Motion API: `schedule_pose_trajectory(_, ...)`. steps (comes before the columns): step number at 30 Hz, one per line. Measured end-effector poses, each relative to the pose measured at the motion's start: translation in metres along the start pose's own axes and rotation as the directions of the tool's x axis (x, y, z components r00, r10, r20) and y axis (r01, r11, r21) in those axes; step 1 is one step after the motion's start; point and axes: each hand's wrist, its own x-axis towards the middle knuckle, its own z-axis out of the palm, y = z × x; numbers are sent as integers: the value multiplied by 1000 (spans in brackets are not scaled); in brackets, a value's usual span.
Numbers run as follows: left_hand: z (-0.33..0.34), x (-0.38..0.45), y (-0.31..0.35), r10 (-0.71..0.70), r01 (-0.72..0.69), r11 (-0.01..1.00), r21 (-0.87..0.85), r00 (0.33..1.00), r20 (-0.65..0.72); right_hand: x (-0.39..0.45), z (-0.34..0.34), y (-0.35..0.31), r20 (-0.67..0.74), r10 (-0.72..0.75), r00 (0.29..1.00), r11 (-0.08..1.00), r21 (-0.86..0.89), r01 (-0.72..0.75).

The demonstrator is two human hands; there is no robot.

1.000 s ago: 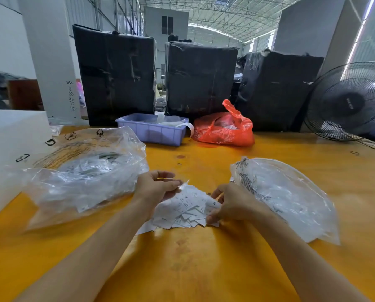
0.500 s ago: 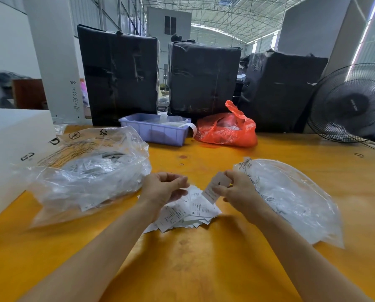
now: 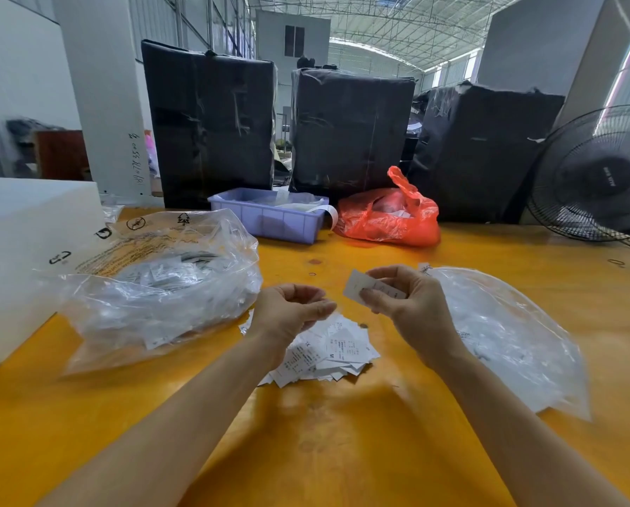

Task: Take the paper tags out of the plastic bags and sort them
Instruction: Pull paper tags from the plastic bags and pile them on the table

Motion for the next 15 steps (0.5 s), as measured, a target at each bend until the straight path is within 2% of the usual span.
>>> schedule_pose_trajectory(5,0,0,0,0,0,1000,2,1000,-2,0,2,0,-44,-69,997,997,-28,68)
schedule_pose_trajectory(15,1,-1,0,17,-18,1000,22,999,29,-3,5,2,10,-108,994,980,-169,108)
